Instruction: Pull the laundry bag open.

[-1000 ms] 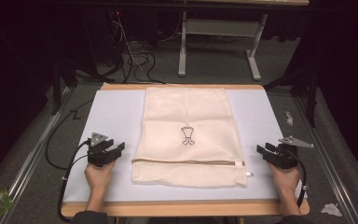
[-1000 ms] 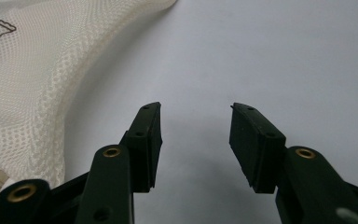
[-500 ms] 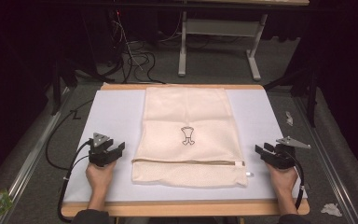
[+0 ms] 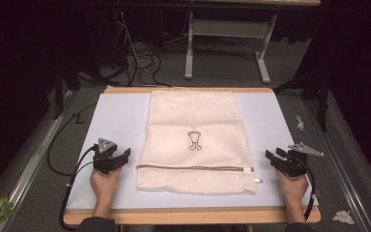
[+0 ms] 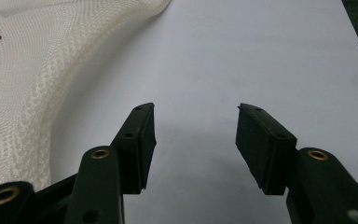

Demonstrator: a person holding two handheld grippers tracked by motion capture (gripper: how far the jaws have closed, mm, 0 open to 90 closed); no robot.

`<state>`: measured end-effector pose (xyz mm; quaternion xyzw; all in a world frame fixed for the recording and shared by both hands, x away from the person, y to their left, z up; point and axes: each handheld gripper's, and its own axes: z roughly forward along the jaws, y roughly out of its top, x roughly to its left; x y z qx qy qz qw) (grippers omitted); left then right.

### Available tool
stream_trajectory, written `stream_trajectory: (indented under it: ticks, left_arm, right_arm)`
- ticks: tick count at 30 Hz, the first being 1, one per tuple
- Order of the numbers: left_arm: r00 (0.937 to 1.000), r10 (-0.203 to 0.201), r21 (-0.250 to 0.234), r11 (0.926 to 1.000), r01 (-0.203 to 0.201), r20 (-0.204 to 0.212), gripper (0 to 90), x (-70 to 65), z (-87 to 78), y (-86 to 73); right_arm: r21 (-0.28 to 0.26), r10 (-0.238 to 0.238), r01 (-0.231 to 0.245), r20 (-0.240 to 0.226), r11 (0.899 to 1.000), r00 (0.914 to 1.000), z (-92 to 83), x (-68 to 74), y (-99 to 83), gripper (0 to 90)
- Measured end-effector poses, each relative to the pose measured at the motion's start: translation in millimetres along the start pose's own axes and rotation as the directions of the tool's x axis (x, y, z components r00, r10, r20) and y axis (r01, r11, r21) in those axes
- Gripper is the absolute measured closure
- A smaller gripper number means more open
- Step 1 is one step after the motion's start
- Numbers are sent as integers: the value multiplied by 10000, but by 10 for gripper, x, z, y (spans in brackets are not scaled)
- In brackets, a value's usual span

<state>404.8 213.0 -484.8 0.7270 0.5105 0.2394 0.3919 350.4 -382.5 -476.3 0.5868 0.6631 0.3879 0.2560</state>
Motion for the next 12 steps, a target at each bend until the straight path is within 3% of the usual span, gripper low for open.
stream_trajectory:
  ticks: [5, 12]
  left_arm:
    - [9999, -20, -243, 9997, 24, 169, 404, 7, -27, -15]
    - [9998, -86, -167, 9998, 89, 171, 395, 13, -18, -13]
  right_arm:
    - [65, -357, 356, 154, 9993, 9992, 3, 35, -2, 473]
    - [126, -339, 336, 191, 9994, 9992, 9, 45, -1, 466]
